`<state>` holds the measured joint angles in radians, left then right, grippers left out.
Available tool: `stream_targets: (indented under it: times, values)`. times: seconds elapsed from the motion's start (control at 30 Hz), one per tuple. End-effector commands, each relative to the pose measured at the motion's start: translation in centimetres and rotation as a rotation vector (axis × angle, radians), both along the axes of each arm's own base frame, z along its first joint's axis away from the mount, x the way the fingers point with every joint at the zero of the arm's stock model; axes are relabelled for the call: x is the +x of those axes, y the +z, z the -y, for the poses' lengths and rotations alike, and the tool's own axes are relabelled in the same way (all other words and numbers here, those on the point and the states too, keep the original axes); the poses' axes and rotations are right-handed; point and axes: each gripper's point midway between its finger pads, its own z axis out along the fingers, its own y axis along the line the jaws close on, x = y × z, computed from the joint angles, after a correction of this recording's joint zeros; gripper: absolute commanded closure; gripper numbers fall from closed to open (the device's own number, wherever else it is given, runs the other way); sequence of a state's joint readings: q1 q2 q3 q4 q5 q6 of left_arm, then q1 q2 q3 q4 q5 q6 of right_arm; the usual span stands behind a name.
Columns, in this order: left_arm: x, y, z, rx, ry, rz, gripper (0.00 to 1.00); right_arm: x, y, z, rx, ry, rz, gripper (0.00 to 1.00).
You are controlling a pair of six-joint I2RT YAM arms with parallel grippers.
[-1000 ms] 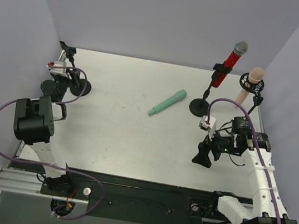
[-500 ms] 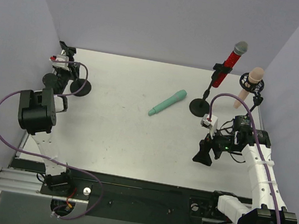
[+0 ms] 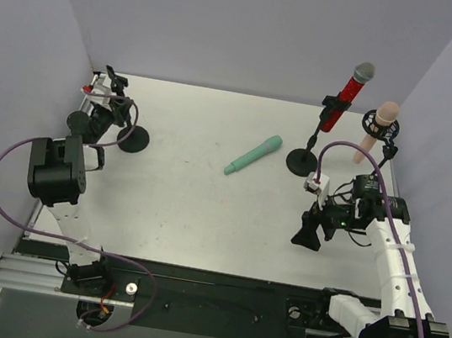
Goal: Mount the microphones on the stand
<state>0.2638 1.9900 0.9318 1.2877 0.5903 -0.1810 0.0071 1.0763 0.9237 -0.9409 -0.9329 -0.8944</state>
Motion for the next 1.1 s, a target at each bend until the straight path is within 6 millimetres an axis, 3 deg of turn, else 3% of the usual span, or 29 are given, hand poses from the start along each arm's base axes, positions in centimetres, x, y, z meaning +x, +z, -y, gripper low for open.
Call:
stream_targets:
  times: [0.0, 0.03, 0.17, 0.2, 0.27, 0.33, 0.53, 0.63, 0.73, 0.77, 0.8, 0.83, 0.93, 1.07]
  values:
    - [-5.0, 7.6, 8.3, 0.035, -0.326, 0.187, 1.00, -0.9, 0.9, -0.5, 0.035, 0.022, 0.015, 0.24]
    - [-5.8, 8.7, 9.5, 0.046, -0.364, 0.204, 1.00, -0.9, 0.9, -0.5, 0.035, 0.022, 0.018, 0.24]
    - [-10.4, 9.8, 17.3, 0.076, -0.608, 0.210, 1.00, -1.0, 1.2, -0.5, 0.034, 0.023, 0.035, 0.24]
    - [-12.4, 9.8, 20.5, 0.076, -0.706, 0.205, 1.00, -0.8, 1.1, 0.0, 0.034, -0.004, 0.034, 0.24]
    - [-15.1, 9.7, 23.5, 0.086, -0.803, 0.200, 1.00, -0.8, 1.2, 0.0, 0.035, -0.003, 0.041, 0.24]
    - [-17.9, 9.5, 26.3, 0.101, -0.901, 0.206, 1.00, -0.8, 1.3, 0.0, 0.036, -0.005, 0.047, 0.24]
    - [-24.1, 8.2, 32.3, 0.117, -1.089, 0.175, 1.00, -0.8, 1.4, 0.0, 0.040, -0.008, 0.053, 0.24]
    - [-25.7, 6.5, 34.4, 0.158, -1.129, 0.152, 1.00, -0.8, 1.4, 0.1, 0.042, -0.012, 0.053, 0.24]
    - [-25.3, 4.7, 35.2, 0.169, -1.126, 0.125, 1.00, -0.8, 1.4, 0.0, 0.046, -0.014, 0.049, 0.24]
    - [-25.4, 5.2, 35.4, 0.144, -1.128, 0.139, 1.00, -0.8, 1.3, 0.1, 0.048, -0.017, 0.046, 0.24]
    - [-25.1, 4.3, 35.5, 0.125, -1.126, 0.116, 1.00, -0.7, 1.4, 0.1, 0.049, -0.018, 0.046, 0.24]
    - [-25.3, 5.4, 35.6, 0.089, -1.131, 0.155, 1.00, -0.7, 1.3, 0.1, 0.051, -0.021, 0.044, 0.24]
    - [-24.8, 4.5, 36.0, 0.034, -1.134, 0.144, 1.00, -0.7, 1.3, 0.1, 0.055, -0.025, 0.043, 0.24]
    - [-24.1, 3.2, 36.0, 0.001, -1.100, 0.121, 0.89, -0.6, 1.3, 0.2, 0.058, -0.032, 0.039, 0.24]
